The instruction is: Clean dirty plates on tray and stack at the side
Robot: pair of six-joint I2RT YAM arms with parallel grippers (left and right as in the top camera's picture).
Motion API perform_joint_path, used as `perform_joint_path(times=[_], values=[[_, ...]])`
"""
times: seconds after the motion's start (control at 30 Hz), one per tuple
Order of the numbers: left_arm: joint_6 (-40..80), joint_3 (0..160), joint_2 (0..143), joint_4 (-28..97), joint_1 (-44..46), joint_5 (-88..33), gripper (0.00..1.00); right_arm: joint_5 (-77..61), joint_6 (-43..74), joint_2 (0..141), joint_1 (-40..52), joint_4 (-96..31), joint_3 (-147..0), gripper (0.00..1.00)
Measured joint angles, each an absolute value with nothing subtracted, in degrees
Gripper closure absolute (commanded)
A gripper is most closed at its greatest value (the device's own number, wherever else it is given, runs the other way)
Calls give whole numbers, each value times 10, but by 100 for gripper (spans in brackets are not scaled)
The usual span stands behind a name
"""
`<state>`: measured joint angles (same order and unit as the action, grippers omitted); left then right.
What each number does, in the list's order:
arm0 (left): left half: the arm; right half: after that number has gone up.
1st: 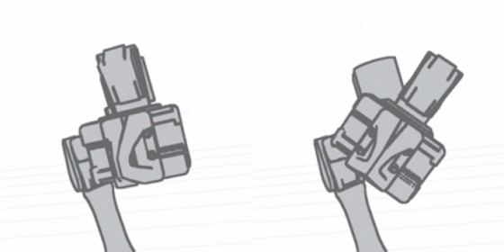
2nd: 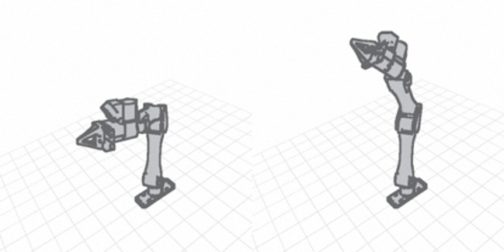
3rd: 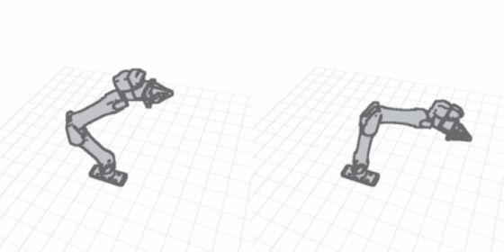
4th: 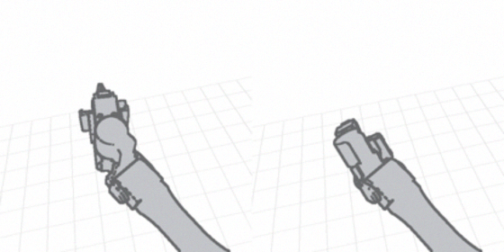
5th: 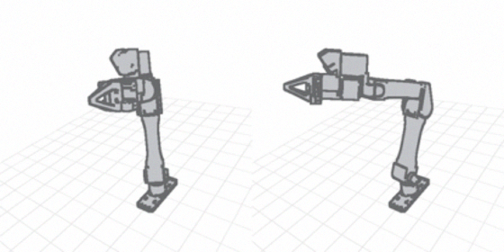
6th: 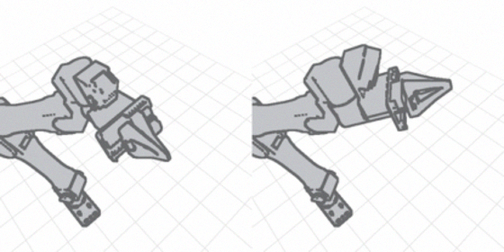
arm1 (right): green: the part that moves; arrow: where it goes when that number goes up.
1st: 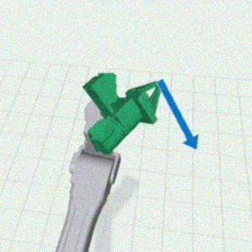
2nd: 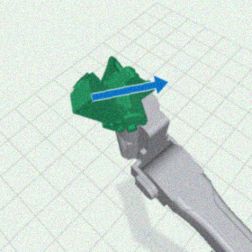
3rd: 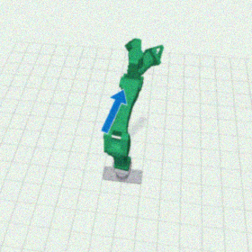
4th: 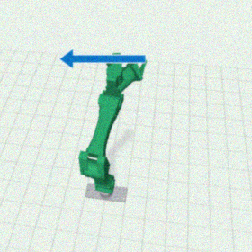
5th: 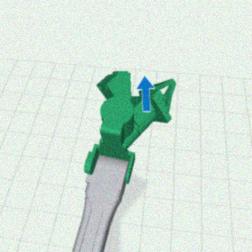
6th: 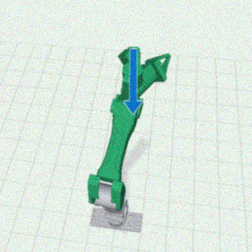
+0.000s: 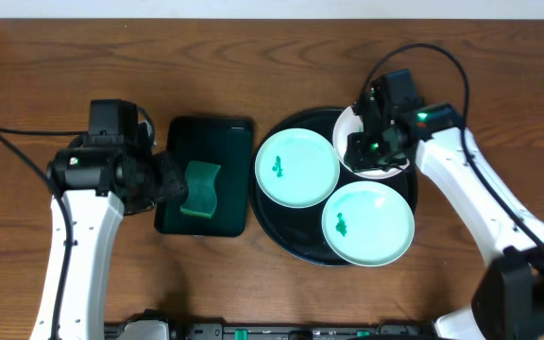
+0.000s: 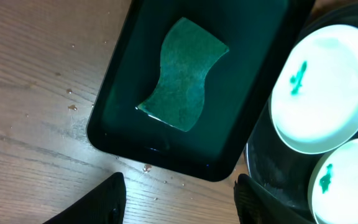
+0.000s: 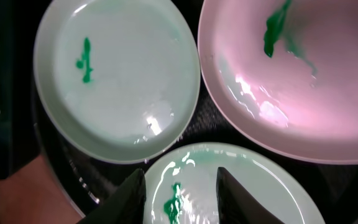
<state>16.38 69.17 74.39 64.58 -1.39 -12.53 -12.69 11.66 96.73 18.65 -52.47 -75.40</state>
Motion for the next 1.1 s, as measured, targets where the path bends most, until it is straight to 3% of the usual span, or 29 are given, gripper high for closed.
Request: perform_joint_path(times=[0.6,0.77,0.97,1.1], values=[[162,691,759,647,-14,-106,44,-99,129,1064,196,-476,-754,80],[162,691,759,647,-14,-103,44,-98,129,1064,209,-462,-754,80],[162,691,759,647,-14,-103,44,-96,131,1064,209,-438,-742,72],[162,691,759,647,-14,-103,44,-96,140,1064,209,-413,-717,76]])
